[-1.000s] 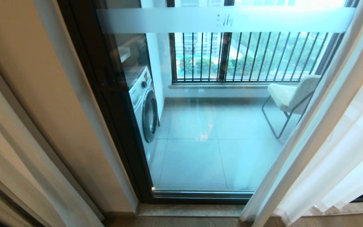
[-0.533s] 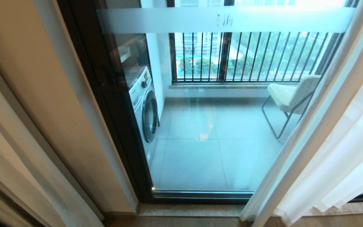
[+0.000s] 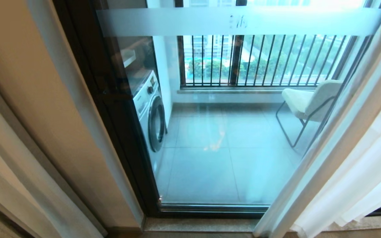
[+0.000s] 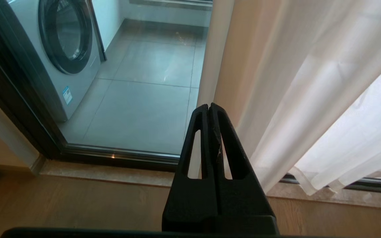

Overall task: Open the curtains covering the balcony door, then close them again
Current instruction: Close the inner curtains on both sides

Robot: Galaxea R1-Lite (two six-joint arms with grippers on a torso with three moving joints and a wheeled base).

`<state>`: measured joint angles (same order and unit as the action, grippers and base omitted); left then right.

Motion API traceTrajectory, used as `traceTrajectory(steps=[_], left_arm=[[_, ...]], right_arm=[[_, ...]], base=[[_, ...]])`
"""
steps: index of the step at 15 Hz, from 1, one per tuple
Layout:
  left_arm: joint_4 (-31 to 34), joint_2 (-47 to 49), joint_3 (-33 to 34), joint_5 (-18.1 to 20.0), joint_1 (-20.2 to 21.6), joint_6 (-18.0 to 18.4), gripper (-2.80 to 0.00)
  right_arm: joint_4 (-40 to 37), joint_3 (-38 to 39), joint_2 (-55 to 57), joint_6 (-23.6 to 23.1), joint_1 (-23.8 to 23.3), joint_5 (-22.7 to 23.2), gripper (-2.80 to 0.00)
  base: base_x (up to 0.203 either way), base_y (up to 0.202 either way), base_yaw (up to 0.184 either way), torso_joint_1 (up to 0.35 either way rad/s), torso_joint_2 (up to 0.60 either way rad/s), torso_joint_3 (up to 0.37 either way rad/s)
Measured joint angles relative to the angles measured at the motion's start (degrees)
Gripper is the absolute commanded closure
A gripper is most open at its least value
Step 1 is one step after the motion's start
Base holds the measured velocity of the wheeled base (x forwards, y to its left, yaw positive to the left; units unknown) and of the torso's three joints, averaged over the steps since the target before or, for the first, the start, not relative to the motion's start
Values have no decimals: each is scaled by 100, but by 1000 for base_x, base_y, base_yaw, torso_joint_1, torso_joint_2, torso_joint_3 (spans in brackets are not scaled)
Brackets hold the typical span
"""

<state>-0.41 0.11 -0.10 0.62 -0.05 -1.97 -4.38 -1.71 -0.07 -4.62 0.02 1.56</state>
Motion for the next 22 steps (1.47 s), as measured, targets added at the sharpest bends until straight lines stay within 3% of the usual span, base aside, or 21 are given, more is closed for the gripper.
traceTrajectory(steps=[15,22], left_arm=[[-13,0,0,4,5,50,0],[146,0,-180,17,5,-141,0]], right_arm=[[2,-9,0,9,-2,1,0],[2,0,0,11,-2,6,0]], base=[[12,0,0,2,0,0],[0,0,0,0,0,0]])
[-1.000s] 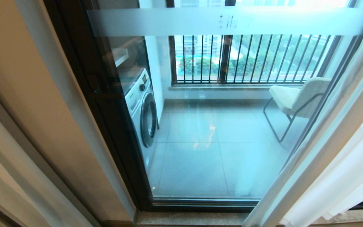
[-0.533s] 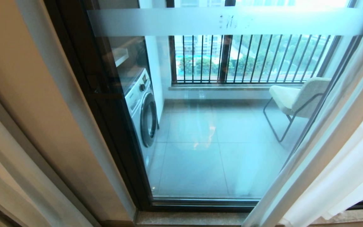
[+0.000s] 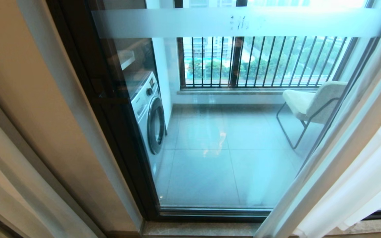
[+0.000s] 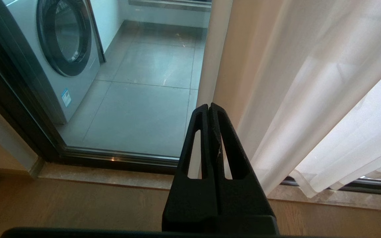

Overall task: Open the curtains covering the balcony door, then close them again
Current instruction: Close the inner curtains on both sides

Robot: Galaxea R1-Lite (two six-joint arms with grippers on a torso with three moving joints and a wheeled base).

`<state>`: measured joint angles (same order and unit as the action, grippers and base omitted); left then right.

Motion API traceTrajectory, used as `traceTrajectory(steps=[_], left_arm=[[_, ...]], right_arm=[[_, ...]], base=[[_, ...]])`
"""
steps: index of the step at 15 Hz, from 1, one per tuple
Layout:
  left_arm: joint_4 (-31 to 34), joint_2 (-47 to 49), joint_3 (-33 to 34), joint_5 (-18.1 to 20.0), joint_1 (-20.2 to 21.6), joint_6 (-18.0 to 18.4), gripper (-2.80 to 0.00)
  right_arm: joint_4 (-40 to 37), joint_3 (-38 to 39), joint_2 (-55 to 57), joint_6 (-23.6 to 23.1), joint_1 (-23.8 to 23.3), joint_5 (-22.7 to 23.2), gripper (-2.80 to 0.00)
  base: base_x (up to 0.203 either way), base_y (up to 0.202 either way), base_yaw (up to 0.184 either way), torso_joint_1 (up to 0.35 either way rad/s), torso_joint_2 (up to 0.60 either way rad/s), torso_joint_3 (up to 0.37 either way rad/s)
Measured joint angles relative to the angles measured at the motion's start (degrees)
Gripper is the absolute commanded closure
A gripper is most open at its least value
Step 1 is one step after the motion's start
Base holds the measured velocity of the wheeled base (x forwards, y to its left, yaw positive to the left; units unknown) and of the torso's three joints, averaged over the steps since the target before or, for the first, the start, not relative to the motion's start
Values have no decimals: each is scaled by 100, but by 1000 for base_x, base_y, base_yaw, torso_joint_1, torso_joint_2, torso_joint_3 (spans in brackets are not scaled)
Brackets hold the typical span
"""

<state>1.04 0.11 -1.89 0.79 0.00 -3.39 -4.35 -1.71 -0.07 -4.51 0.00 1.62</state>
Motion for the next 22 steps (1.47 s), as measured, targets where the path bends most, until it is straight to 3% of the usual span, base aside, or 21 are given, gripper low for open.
traceTrajectory(steps=[3,22], left_arm=[[298,0,-99,3,0,0,0],[268,0,-264,37,0,98,0]], right_arm=[[-2,-2,0,0,0,-5,0],[0,-2,0,0,0,-6,0]], base=[[0,0,0,0,0,0],[0,0,0,0,0,0]])
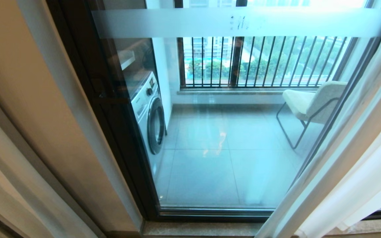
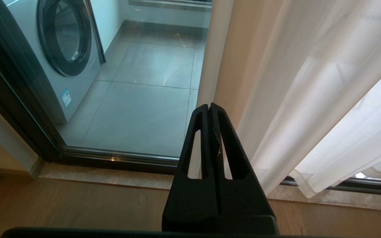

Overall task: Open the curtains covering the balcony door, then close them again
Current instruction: Close the inner curtains on both sides

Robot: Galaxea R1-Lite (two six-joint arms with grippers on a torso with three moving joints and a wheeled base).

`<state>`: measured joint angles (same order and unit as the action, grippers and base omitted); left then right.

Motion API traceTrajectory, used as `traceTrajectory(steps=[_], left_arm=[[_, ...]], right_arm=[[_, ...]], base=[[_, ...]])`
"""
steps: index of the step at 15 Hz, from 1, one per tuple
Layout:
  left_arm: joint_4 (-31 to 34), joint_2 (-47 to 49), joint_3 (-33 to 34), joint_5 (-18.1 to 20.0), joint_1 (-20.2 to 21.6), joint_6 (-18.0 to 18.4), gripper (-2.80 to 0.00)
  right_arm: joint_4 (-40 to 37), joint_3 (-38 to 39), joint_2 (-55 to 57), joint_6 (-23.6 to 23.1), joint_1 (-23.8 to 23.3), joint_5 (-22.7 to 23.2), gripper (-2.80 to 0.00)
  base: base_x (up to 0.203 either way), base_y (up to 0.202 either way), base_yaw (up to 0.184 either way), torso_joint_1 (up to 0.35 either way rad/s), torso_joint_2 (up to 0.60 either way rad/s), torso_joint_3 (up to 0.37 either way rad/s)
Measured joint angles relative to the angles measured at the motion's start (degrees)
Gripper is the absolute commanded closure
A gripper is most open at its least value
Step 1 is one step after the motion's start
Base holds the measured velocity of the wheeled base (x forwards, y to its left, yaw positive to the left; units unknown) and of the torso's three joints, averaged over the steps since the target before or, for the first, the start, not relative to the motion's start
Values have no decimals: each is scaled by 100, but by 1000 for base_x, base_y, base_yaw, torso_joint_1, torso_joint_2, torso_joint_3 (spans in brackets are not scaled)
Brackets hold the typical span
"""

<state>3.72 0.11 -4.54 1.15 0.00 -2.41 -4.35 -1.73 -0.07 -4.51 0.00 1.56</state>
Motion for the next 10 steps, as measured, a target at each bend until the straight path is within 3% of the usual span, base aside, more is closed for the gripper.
traceTrajectory(steps=[4,10], left_arm=[[-421,0,292,-19,0,112,0],[-399,0,212,31,0,91,0]], right_arm=[[0,2,0,-2,0,4,0],[0,2,0,0,0,1,0]], base=[[0,0,0,0,0,0],[0,0,0,0,0,0]])
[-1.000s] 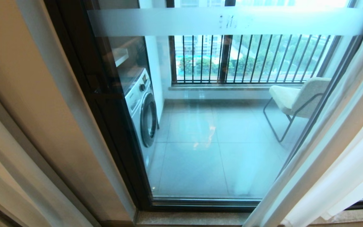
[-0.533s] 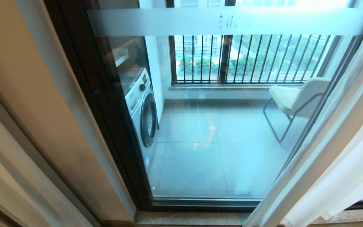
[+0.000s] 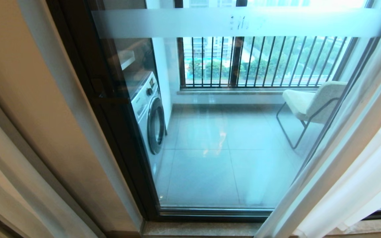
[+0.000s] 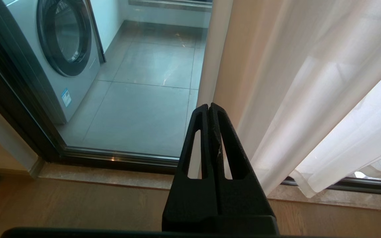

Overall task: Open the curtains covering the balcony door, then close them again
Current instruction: Close the inner curtains on both sides

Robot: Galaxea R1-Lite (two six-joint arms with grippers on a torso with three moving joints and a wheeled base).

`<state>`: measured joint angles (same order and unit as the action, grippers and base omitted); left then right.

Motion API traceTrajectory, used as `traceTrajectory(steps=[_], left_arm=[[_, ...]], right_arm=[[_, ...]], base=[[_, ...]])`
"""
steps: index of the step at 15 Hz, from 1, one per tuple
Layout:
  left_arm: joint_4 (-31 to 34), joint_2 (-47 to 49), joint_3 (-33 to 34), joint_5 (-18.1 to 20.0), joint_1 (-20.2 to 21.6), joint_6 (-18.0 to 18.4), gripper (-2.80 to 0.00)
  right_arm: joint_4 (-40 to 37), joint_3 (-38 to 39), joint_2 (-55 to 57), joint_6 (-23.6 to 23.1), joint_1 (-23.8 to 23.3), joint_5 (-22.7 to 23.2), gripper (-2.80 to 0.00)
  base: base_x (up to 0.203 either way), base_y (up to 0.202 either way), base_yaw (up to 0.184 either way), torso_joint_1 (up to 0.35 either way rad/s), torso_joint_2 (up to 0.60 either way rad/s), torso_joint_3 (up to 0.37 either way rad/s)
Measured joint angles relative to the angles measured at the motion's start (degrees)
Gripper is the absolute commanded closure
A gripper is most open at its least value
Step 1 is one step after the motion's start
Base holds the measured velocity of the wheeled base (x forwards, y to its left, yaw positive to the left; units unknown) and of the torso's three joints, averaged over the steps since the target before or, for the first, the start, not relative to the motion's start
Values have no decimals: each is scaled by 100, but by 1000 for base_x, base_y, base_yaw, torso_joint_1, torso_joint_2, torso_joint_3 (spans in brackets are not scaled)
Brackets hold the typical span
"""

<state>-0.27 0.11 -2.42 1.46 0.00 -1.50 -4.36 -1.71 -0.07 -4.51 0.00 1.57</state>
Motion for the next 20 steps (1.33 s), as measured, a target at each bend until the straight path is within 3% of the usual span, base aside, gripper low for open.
traceTrajectory(steps=[5,8,14,20], left_arm=[[344,10,-465,65,0,-36,0],[1347,0,-1131,46,0,-161,0],[1677,105,-1296,65,0,-235,0],[1680,1822,-2195,104,0,-491,0]], right_arm=[[-2,-7,0,2,0,0,0],[-2,-7,0,0,0,0,0],[-2,0,0,-2,0,0,0],[-1,0,0,-1,0,0,0]], base=[[0,0,0,0,0,0],[0,0,0,0,0,0],[0,0,0,0,0,0],[0,0,0,0,0,0]])
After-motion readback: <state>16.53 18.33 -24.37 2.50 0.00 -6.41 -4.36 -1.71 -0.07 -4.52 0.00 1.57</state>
